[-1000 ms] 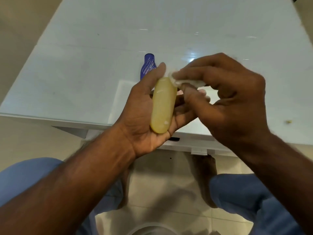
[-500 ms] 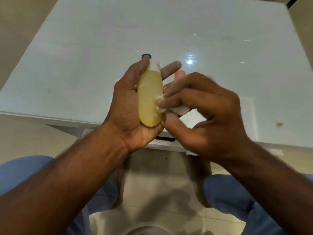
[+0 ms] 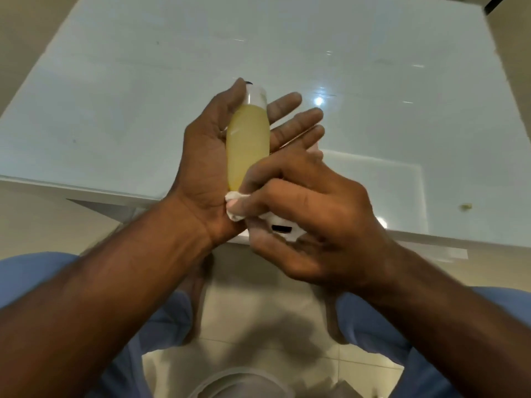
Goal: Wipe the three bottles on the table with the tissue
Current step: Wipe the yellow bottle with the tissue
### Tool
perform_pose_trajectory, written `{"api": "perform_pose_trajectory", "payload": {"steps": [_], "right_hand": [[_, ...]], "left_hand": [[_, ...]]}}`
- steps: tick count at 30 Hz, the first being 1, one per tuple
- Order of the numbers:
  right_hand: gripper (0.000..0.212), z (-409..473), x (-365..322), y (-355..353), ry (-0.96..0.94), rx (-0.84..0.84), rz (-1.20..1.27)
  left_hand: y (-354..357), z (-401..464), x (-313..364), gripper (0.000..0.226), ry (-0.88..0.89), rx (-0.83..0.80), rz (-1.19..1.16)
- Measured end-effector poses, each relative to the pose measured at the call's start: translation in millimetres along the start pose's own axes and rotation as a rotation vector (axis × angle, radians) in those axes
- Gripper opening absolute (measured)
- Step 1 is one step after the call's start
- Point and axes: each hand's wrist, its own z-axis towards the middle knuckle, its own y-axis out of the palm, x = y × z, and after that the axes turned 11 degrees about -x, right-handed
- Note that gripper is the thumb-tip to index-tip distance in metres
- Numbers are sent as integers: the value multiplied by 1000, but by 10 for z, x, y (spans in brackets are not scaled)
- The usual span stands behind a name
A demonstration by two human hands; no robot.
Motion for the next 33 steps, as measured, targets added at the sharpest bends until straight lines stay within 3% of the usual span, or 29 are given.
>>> {"api": "perform_pose_trajectory", "payload": {"steps": [2,6,12,17,23,29,33], "right_hand": [[9,11,57,-38,12,62,-15],[10,37,218,-147,225,259,-10],[5,-15,38,22,18,42,-10],[16,-4,265,-126,267,256,61],[9,-64,-1,47,72,55,74],[17,-3,218,-54,312,254,247],[14,-41,86,7,189,145,151]], "left_hand": [[58,-30,-24,62,-26,-29,-4],[98,-56,-114,46,-17,-14,1],[17,-37,-6,67,46,-37,-71],[52,-57,-174,54,1,-103,-38],[-1,-66,5,67,85,-56,-70],[0,-80,-123,56,72,-13,34],[11,-56,-58,69,87,-14,12]]}}
